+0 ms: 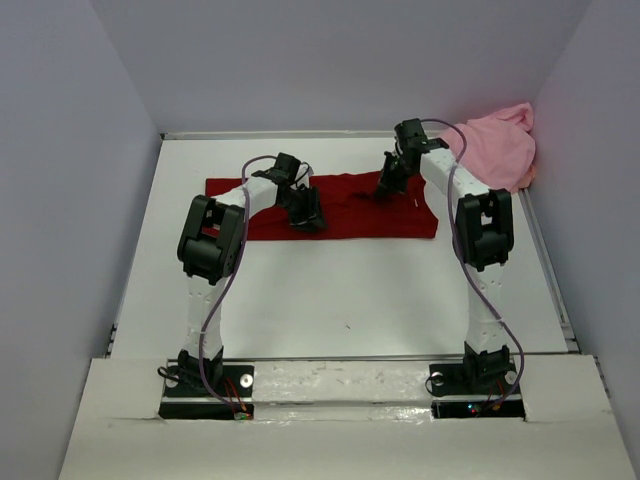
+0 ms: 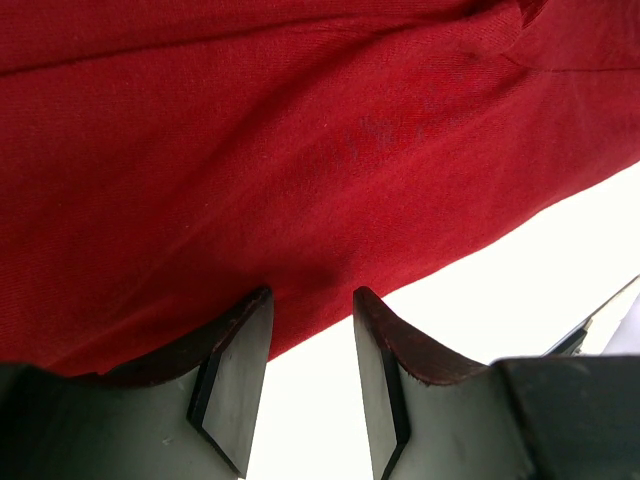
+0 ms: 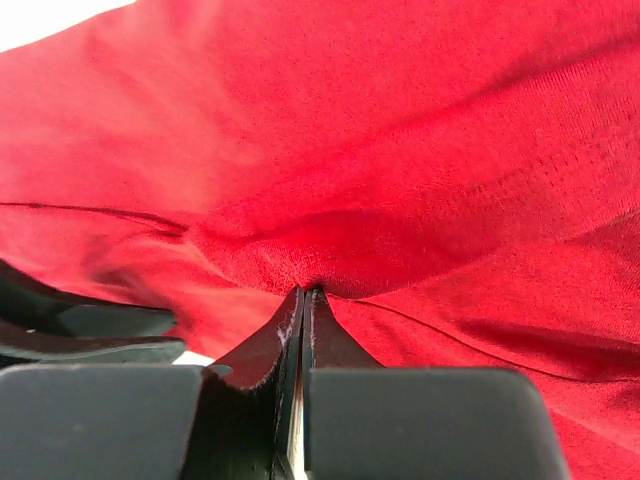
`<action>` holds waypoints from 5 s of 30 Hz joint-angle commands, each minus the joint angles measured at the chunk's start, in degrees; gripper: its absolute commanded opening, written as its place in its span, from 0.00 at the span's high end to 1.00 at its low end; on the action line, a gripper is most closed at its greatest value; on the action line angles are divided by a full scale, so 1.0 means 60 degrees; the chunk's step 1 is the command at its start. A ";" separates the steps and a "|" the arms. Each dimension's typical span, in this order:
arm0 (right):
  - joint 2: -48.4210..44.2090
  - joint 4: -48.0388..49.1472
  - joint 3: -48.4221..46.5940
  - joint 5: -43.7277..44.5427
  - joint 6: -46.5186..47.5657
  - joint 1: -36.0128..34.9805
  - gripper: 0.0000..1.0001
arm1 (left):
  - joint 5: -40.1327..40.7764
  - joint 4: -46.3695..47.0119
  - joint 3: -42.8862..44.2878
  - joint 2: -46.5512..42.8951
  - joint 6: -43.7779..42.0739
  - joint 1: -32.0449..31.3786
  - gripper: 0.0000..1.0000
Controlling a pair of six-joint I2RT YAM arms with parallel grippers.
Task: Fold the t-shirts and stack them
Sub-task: Fold the other side of the tshirt into a rectangle
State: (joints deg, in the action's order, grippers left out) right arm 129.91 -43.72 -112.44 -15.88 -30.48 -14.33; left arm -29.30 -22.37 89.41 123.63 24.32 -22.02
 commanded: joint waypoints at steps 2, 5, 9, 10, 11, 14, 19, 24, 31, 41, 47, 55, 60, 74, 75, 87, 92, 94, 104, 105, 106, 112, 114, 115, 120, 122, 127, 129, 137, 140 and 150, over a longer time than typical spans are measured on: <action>0.0437 -0.0257 -0.0727 -0.0268 -0.0120 -0.0044 1.00 | 0.0694 -0.0739 -0.0135 0.0401 -0.0259 -0.0080 0.48; 0.0716 -0.0184 -0.1019 -0.0430 -0.0237 -0.0044 1.00 | 0.0694 -0.0769 -0.0223 0.0327 -0.0302 -0.0065 0.48; 0.1199 -0.0081 -0.1678 -0.0532 -0.0281 -0.0044 1.00 | 0.0679 -0.0769 -0.0399 0.0195 -0.0303 -0.0065 0.48; 0.1432 -0.0095 -0.2071 -0.0590 -0.0281 -0.0044 1.00 | 0.0679 -0.0769 -0.0472 0.0166 -0.0317 -0.0080 0.48; 0.1551 -0.0124 -0.2249 -0.0591 -0.0296 -0.0044 1.00 | 0.0679 -0.0769 -0.0501 0.0137 -0.0346 -0.0080 0.48; 0.1932 -0.0198 -0.2923 -0.0678 -0.0340 -0.0044 1.00 | 0.0708 -0.0812 -0.0560 0.0049 -0.0361 -0.0080 0.48; 0.2255 -0.0198 -0.3466 -0.0825 -0.0413 -0.0044 1.00 | 0.0723 -0.0798 -0.0721 -0.0010 -0.0390 -0.0080 0.48; 0.2343 0.0036 -0.3511 -0.0957 -0.0384 -0.0044 1.00 | 0.0694 -0.0739 -0.0867 -0.0039 -0.0390 -0.0080 0.48; 0.2460 0.0824 -0.3394 -0.1308 -0.0253 -0.0044 1.00 | 0.0664 -0.0710 -0.1028 -0.0083 -0.0391 -0.0080 0.48; 0.2723 0.1794 -0.3832 -0.1411 0.0582 -0.0044 1.00 | 0.0694 -0.0769 -0.1248 -0.0273 -0.0493 -0.0095 0.48; 0.2914 0.2101 -0.4008 -0.1455 0.0978 -0.0044 0.92 | 0.0679 -0.0769 -0.1322 -0.0376 -0.0493 -0.0095 0.48; 0.2638 0.2467 -0.3863 -0.1075 0.1650 -0.0044 0.24 | 0.0664 -0.0710 -0.1585 -0.0464 -0.0522 -0.0095 0.48; 0.1993 0.2717 -0.3249 -0.0870 0.2178 -0.0044 0.24 | 0.0621 -0.0651 -0.1659 -0.0522 -0.0493 -0.0095 0.48; -0.0320 0.3244 -0.1125 -0.0650 0.2370 0.0160 0.29 | 0.0635 -0.0695 -0.1819 -0.0830 -0.0581 -0.0124 0.48; -0.0497 0.3244 -0.1021 -0.0635 0.2384 0.0161 0.29 | 0.0664 -0.0710 -0.1849 -0.0932 -0.0610 -0.0138 0.48; -0.3880 0.2292 0.2858 -0.1133 0.1331 0.0938 0.28 | 0.1529 -0.1398 0.0110 -0.2119 -0.0757 -0.0065 0.47; -0.5125 0.2088 0.4878 -0.1511 0.0642 0.0938 0.30 | 0.1163 -0.1852 0.2378 -0.1651 -0.0713 0.0008 0.47; -0.5375 0.2102 0.5350 -0.1485 0.0525 0.0938 0.30 | 0.1221 -0.1867 0.2836 -0.1607 -0.0698 0.0008 0.46; -0.5874 0.1487 0.6289 -0.1382 0.0173 0.0850 0.34 | 0.1630 -0.2234 0.1904 -0.1240 -0.1532 0.0974 0.46; -0.5947 0.1472 0.6376 -0.1353 0.0144 0.0850 0.34 | 0.1834 -0.2161 0.1379 -0.1298 -0.1606 0.1221 0.46; -0.5962 0.1487 0.6435 -0.1353 0.0129 0.0850 0.34 | 0.1894 -0.2073 0.1112 -0.1342 -0.1708 0.1369 0.46; -0.5758 0.1457 0.6992 -0.1177 0.0085 0.0763 0.36 | 0.1866 -0.1662 -0.0033 -0.1270 -0.2251 0.2659 0.46; -0.5612 0.1516 0.7124 -0.1104 0.0128 0.0762 0.38 | 0.1880 -0.1662 0.0025 -0.1255 -0.2222 0.2849 0.46; -0.5553 0.1516 0.7139 -0.1045 0.0114 0.0762 0.39 | 0.1880 -0.1648 0.0055 -0.1241 -0.2207 0.2893 0.46; -0.5012 0.1516 0.7008 -0.0825 0.0143 0.0762 0.91 | 0.2143 -0.1823 0.0494 -0.1065 -0.2236 0.2952 0.46; -0.4865 0.1531 0.6949 -0.0781 0.0085 0.0762 1.00 | 0.2231 -0.1882 0.0626 -0.1021 -0.2236 0.2938 0.46; -0.4572 0.1531 0.6788 -0.0737 0.0012 0.0762 1.00 | 0.2407 -0.1970 0.0934 -0.0992 -0.2236 0.2967 0.46; -0.4454 0.1545 0.6758 -0.0708 0.0012 0.0762 1.00 | 0.2422 -0.2043 0.1007 -0.0948 -0.2236 0.2996 0.46; -0.3883 0.1487 0.6392 -0.0356 -0.0062 0.0762 1.00 | 0.2933 -0.2350 0.1299 -0.0611 -0.2178 0.3070 0.46; -0.3810 0.1472 0.6304 -0.0400 -0.0062 0.0762 1.00 | 0.3271 -0.2569 0.1402 -0.0494 -0.2119 0.3070 0.46; -0.3692 0.1458 0.6158 -0.0415 -0.0018 0.0762 1.00 | 0.4559 -0.3141 0.1885 0.0179 -0.2046 0.3070 0.47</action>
State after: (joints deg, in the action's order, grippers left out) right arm 107.28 -35.03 -73.17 -19.22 -30.48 -9.41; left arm -6.17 -38.28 98.04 123.74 11.99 -3.90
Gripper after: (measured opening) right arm 0.012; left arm 0.535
